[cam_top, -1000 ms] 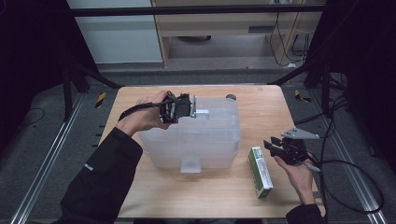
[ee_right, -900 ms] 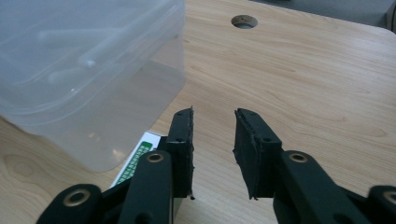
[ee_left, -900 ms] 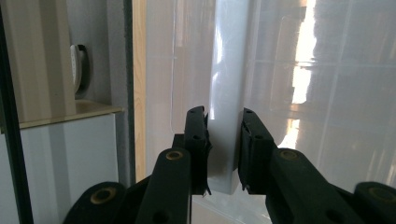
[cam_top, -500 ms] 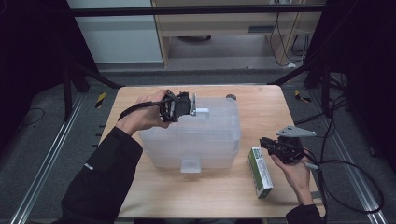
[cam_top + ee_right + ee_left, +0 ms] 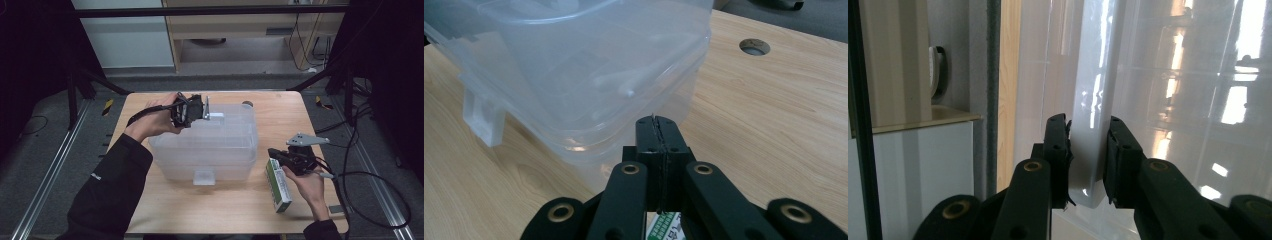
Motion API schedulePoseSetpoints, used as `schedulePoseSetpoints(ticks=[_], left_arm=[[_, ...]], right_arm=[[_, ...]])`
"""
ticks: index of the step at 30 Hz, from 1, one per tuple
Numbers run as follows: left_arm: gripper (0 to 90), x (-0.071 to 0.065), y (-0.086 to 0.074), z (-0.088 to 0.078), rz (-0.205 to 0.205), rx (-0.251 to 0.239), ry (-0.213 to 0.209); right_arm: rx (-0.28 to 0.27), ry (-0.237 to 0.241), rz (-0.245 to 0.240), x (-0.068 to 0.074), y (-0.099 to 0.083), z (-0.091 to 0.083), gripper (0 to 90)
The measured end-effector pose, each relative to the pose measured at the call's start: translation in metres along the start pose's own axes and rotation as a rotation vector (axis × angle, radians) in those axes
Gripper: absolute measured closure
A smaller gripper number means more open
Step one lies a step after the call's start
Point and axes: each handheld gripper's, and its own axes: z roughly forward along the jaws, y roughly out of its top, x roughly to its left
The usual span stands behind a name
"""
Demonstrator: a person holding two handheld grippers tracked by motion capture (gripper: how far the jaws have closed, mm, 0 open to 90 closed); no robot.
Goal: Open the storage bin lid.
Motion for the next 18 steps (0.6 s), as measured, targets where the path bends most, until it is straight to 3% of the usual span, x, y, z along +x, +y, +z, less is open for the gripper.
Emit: schedulePoseSetpoints(ticks=[18], left_arm=[[72.9,0.016,-0.001,-0.001,-0.039,-0.01,0.014]], right_arm=[[0.033,0.051,-0.005,0.008,-0.003,0.015,90.0]])
